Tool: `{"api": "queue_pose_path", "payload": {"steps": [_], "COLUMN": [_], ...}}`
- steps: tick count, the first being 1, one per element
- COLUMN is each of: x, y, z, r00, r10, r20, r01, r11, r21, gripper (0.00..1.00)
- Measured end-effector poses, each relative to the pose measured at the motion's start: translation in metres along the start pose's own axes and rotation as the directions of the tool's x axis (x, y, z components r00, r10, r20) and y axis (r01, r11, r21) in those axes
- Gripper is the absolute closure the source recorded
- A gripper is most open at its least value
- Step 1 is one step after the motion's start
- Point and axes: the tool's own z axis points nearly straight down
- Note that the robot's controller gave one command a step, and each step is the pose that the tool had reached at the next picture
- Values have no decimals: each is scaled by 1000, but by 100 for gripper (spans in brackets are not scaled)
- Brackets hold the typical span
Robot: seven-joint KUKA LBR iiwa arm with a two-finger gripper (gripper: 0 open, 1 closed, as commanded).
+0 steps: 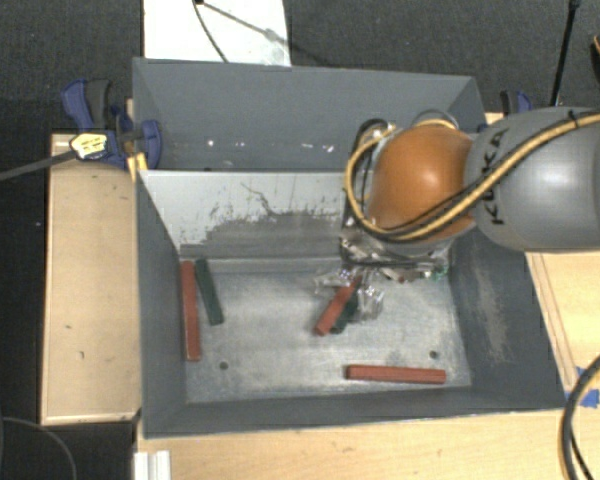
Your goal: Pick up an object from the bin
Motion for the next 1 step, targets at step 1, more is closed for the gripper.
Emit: {"api": "queue_pose_path", "payload": {"steps": [1], "x": [-2], "y": [-1], "z": [-43], "r00": [1000], "r10": [7], "r20": [1], "r01": [-7], "r11": [1000], "r21": [3], "gripper": [100]}}
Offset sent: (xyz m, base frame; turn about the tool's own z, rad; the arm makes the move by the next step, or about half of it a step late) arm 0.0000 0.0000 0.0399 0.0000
